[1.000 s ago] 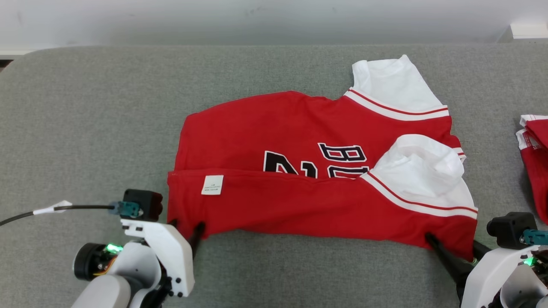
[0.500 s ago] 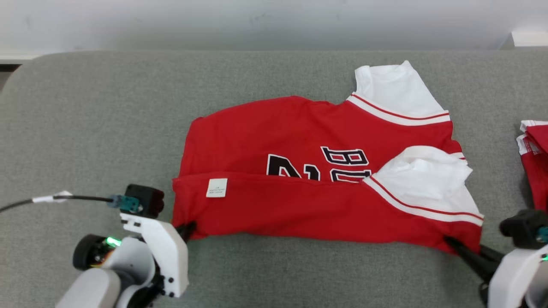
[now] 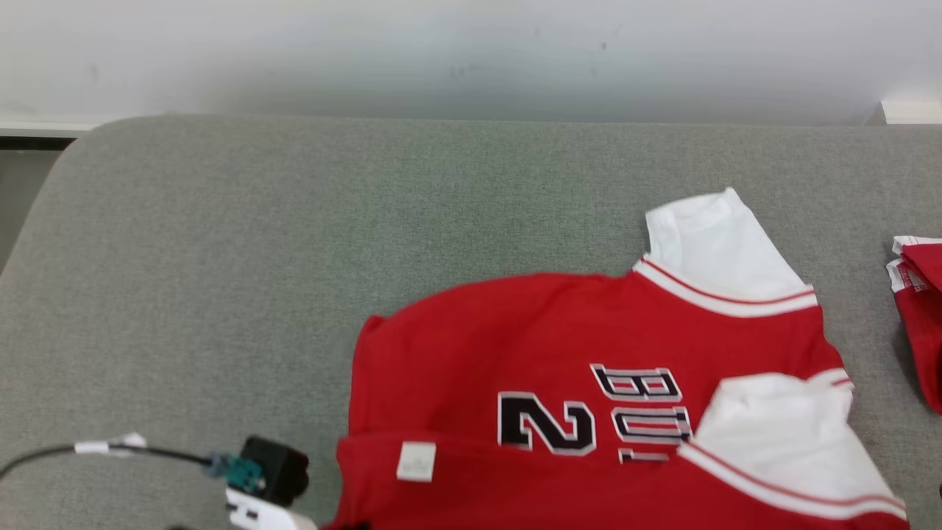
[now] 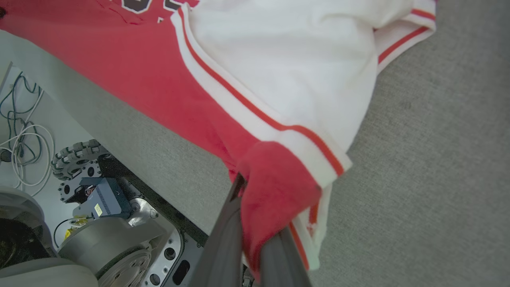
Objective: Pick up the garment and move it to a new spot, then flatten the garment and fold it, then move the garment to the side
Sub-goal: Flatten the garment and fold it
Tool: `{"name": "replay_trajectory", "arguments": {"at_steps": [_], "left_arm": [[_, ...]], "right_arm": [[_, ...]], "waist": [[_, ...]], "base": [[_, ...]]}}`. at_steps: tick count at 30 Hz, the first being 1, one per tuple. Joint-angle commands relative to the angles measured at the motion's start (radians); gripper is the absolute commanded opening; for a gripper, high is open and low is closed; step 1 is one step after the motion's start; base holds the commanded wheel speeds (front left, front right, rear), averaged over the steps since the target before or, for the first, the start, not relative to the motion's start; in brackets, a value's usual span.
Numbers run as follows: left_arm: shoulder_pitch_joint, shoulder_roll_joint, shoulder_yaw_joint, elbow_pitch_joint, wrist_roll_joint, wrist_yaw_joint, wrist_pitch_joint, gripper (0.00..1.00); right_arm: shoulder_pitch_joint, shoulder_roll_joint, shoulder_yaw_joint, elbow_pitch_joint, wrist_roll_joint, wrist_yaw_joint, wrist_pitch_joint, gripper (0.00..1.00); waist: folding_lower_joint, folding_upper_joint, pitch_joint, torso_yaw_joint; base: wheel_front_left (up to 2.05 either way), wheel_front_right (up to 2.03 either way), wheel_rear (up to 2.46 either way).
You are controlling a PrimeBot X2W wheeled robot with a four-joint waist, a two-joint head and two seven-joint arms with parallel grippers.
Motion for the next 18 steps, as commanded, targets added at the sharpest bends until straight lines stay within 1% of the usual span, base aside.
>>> {"name": "replay_trajectory", "arguments": {"at_steps": [1, 2, 3, 4, 5, 6, 9, 11, 15, 16, 18], "left_arm": [[0.040, -0.003, -0.006, -0.009, -0.007, 0.008, -0.009, 0.00], [0.059, -0.012, -0.011, -0.007, -0.011, 0.014, -0.017, 0.00], [0.071, -0.015, -0.013, 0.002, -0.012, 0.015, -0.028, 0.00], [0.079, -0.019, -0.016, 0.011, -0.007, 0.013, -0.042, 0.23], [0.086, -0.025, -0.021, 0.020, -0.004, 0.010, -0.054, 0.75], [0.092, -0.031, -0.025, 0.030, -0.007, 0.009, -0.058, 1.00], [0.089, -0.026, -0.014, 0.035, -0.009, 0.013, -0.069, 1.00], [0.079, -0.005, 0.007, 0.023, 0.001, 0.019, -0.068, 1.00], [0.030, 0.024, 0.072, -0.025, 0.010, 0.045, -0.075, 1.00], [0.005, 0.021, 0.083, -0.032, 0.016, 0.052, -0.078, 1.00], [-0.063, -0.009, 0.082, -0.027, 0.015, 0.056, -0.081, 1.00]], "right_arm": [[0.028, -0.015, 0.020, 0.021, 0.005, 0.000, -0.019, 0.02], [0.037, -0.014, 0.030, 0.036, -0.001, 0.000, -0.033, 0.21], [0.044, -0.006, 0.040, 0.057, -0.004, 0.000, -0.046, 0.44], [0.050, 0.005, 0.047, 0.082, -0.005, 0.000, -0.056, 1.00], [0.054, 0.015, 0.054, 0.103, -0.004, 0.000, -0.062, 1.00], [0.052, 0.023, 0.056, 0.126, -0.002, 0.000, -0.065, 1.00], [0.039, 0.028, 0.046, 0.177, 0.004, 0.000, -0.066, 1.00], [0.032, 0.003, 0.025, 0.183, 0.028, 0.000, -0.056, 1.00], [-0.015, -0.044, -0.075, 0.146, 0.112, 0.000, -0.087, 1.00], [-0.033, -0.054, -0.101, 0.140, 0.123, 0.000, -0.095, 1.00], [-0.083, -0.060, -0.140, 0.130, 0.124, 0.000, -0.104, 1.00]], "waist": [[0.0000, 0.0000, 0.000, 0.002], [0.0000, 0.0000, 0.001, 0.003], [0.0000, 0.0000, 0.001, 0.002], [0.0000, 0.0000, 0.000, 0.001], [0.0000, 0.0000, -0.001, -0.001], [0.0000, 0.0000, -0.002, -0.003], [0.0000, 0.0000, -0.008, -0.010], [0.0000, 0.0000, -0.010, -0.014], [0.0000, 0.0000, 0.009, -0.020], [0.0000, 0.0000, 0.018, -0.019], [0.0000, 0.0000, 0.039, -0.010]], "base": [[0.00, 0.00, 0.00], [0.00, 0.00, 0.00], [0.00, 0.00, 0.00], [0.00, 0.00, 0.00], [0.00, 0.00, 0.00], [0.00, 0.00, 0.00], [0.00, 0.00, 0.00], [0.00, 0.00, 0.00], [0.00, 0.00, 0.00], [0.00, 0.00, 0.00], [0.00, 0.00, 0.00]]}}
